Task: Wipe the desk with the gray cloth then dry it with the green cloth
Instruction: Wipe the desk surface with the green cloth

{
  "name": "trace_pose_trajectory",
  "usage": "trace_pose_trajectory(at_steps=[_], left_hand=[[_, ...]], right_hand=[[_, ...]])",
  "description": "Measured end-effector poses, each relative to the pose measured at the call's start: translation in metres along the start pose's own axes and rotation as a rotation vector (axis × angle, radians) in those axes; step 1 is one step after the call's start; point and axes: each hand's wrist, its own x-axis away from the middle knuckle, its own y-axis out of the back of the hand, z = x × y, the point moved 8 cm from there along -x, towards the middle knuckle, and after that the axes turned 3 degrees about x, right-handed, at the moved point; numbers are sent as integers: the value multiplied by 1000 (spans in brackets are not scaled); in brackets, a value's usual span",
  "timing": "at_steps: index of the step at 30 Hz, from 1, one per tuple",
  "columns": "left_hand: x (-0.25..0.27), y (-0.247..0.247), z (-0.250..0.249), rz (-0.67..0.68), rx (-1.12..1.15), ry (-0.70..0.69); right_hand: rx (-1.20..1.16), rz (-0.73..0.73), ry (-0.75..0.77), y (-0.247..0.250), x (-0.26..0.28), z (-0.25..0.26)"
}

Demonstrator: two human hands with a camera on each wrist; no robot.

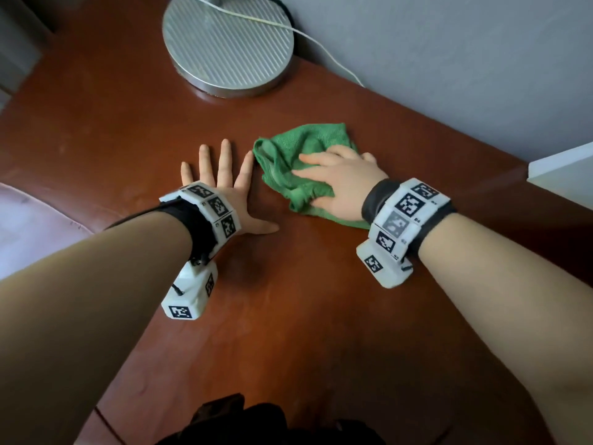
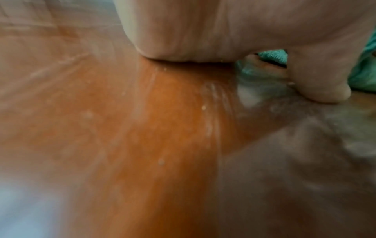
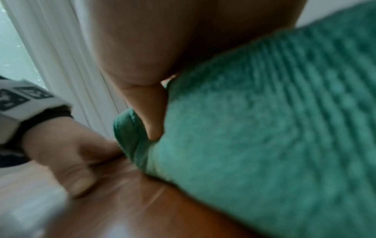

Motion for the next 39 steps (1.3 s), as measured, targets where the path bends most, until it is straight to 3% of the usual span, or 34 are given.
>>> trace_pose_trajectory(at_steps=[2,5,7,12,15,18,21,22,25,27,31,35,37,39], left_hand=[[0,0,0,0,-1,-1],[-1,-1,0,21,-1,9],[-2,-2,0,26,-8,13],[-1,-1,0,28,-1,22],[0,0,-1,2,8,8],[1,1,-1,-8,17,-6],[1,1,-1,-8,6,-7],[1,1,-1,-1,2,-3],[2,0,-1,24,-13,9],[3,0,-1,30,-20,10],[7,5,-2,22,-10,-23],[19,6,11,-11,67,-133],[32,1,25,-15,49,-182],[48,-6,43,-43,52,-170]], right_hand=[[23,-14,-95,11,-15,-22],[-86,-124,-392,35,-53,-70],[-130,-167,-447,47,-80,-81],[-128,-159,-376,51,-96,-55],[-54,-149,-246,35,-63,-27],[7,-40,-50,11,-17,-4],[77,73,13,-3,15,-19],[84,65,-67,-2,16,-37],[-66,-21,-508,5,12,-97],[-166,-44,-634,-3,9,-101],[-111,-100,-423,-15,29,-36],[-34,35,-133,-48,81,33],[-59,54,-111,-45,87,32],[-129,-23,-256,-30,69,13]])
